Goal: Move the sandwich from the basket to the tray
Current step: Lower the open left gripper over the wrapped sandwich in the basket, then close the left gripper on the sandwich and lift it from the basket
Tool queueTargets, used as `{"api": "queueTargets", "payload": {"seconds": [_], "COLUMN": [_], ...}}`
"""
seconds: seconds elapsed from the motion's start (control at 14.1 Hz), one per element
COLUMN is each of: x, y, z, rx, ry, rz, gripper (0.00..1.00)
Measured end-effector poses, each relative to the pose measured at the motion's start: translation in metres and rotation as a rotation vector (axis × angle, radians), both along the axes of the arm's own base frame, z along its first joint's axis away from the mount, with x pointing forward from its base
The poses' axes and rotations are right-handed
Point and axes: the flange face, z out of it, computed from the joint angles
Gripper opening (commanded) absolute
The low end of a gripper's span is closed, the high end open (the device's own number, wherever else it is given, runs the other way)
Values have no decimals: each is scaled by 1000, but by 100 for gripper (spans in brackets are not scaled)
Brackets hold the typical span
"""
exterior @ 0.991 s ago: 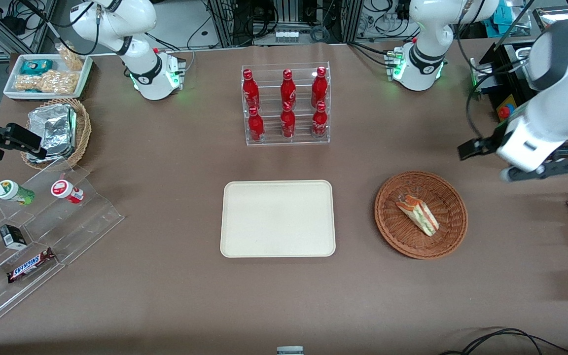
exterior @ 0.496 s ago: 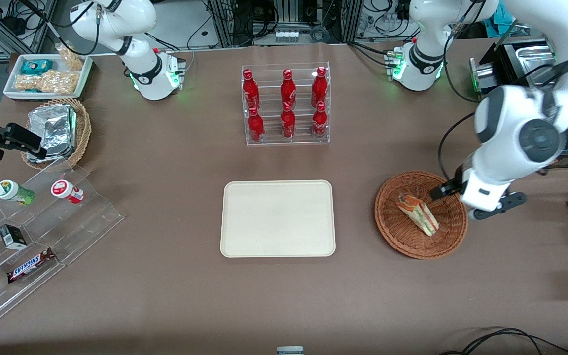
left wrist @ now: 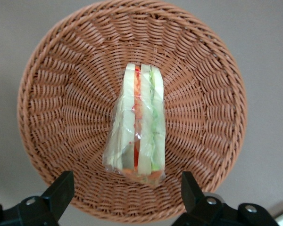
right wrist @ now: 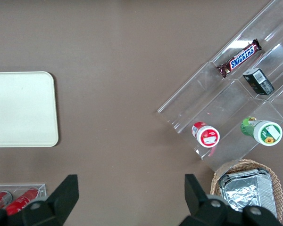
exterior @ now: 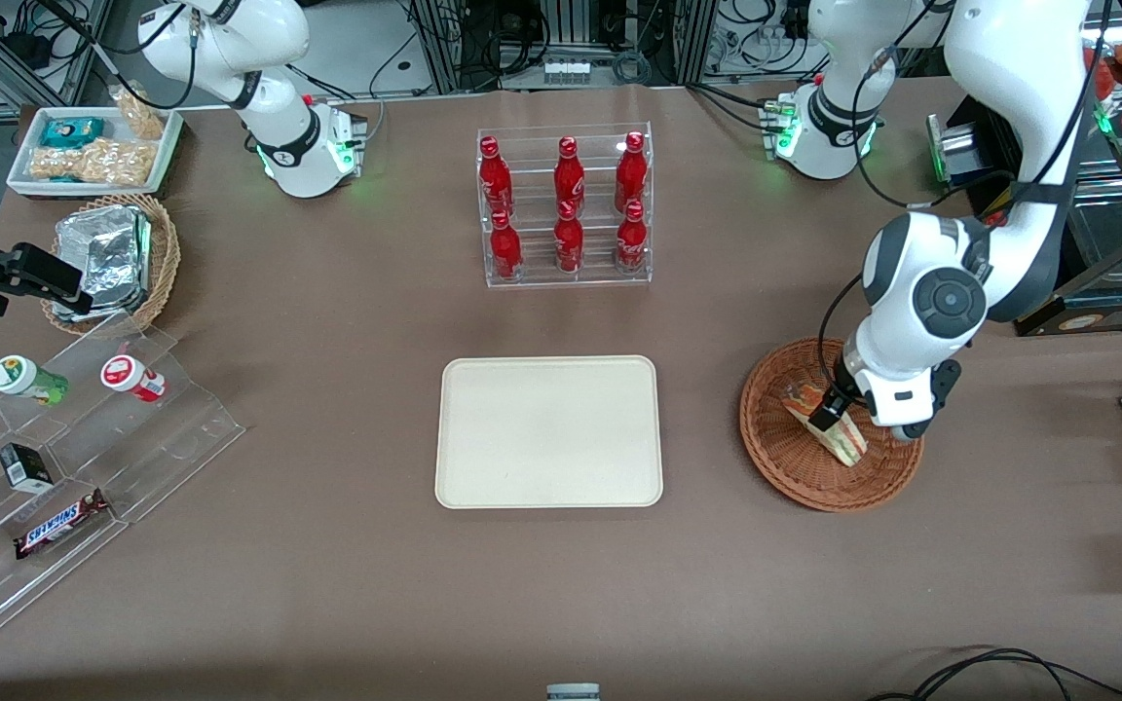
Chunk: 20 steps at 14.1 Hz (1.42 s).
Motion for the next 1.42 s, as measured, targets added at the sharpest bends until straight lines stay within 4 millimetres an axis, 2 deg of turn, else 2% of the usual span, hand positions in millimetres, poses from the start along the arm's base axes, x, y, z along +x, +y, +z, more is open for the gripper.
{"api": "queueTargets", "payload": {"seconds": [0.14,0.21,0.35,0.42,0.64,0.85,0.99,1.13,1.27,1.42], "x": [6,10,15,17,18,22,31,41,43,40], "y": [1,1,0,0,0,0,-8,-28,-54,-78], "z": [-14,-19,-27,-30,-36,-28,-2,33,53,60], "rx": [-4,-5,-8,-8,-7,19,40,47,31,-1], "ry": [9,12,19,22,29,42,81,84,68,61], "rz": [32,46,62,74,87,56,33,-32,-231,-435], "gripper": [100,95,20,10,2,0,0,0,1,0]}}
